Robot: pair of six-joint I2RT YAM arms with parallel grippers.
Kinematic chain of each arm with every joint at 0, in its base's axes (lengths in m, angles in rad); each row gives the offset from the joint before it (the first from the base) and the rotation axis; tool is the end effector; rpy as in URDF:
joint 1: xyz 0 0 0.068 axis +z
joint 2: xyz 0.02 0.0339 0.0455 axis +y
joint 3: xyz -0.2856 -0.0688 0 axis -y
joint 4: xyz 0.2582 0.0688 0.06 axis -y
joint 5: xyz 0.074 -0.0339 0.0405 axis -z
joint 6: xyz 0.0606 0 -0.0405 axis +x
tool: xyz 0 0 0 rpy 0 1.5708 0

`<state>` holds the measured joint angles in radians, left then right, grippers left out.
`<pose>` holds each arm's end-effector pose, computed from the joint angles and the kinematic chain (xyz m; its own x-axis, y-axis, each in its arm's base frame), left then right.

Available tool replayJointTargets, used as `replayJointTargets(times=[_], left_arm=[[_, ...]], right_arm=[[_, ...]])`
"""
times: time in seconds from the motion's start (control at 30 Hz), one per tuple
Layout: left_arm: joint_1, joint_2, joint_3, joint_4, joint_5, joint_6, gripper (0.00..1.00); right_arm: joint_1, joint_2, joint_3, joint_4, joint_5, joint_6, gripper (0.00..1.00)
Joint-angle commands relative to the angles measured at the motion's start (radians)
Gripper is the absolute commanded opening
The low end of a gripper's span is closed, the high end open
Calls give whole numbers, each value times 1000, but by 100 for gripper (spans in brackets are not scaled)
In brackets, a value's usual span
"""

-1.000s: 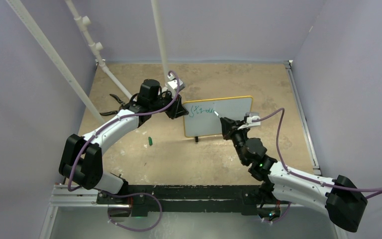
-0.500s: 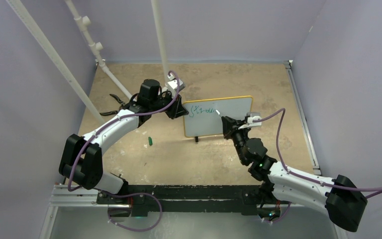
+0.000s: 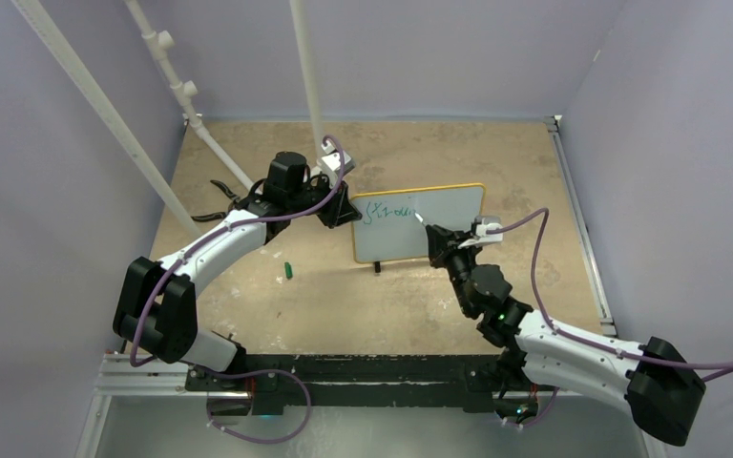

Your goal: Write a sentence on the whiteboard

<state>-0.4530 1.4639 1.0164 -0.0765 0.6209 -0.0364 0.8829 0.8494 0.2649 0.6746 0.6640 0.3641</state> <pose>0.3038 -0.1871 0.2781 -0.4790 0.2003 -0.8547 0.7920 0.5185 -0.3224 0.1565 0.1316 0.2465 -0.0245 0.4119 -0.9109 -0.2247 0.8856 0.4065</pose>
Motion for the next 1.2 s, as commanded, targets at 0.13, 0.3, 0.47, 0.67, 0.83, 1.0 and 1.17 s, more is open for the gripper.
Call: replayJointTargets(times=[0.13, 0.3, 0.47, 0.67, 0.83, 1.0, 1.17], left_arm=[[0, -20, 1, 1, -43, 32, 0], [0, -20, 2, -1, -48, 32, 0], [0, -22, 2, -6, -50, 53, 0], [0, -22, 2, -8, -52, 61, 0], [0, -22, 3, -8, -51, 62, 0], [0, -22, 3, -8, -50, 62, 0], [0, -22, 4, -8, -49, 62, 0]], right_arm=[[-4, -10, -14, -46, 22, 38, 0], [-4, -48, -12, -49, 13, 23, 0], [-4, -93, -18, -29, 14, 3, 0], [-4, -52, 13, -27, 47, -10, 0], [-4, -38, 20, -5, 53, -20, 0], [-4, -35, 23, 17, 64, -34, 0], [-4, -38, 25, 52, 60, -62, 0]])
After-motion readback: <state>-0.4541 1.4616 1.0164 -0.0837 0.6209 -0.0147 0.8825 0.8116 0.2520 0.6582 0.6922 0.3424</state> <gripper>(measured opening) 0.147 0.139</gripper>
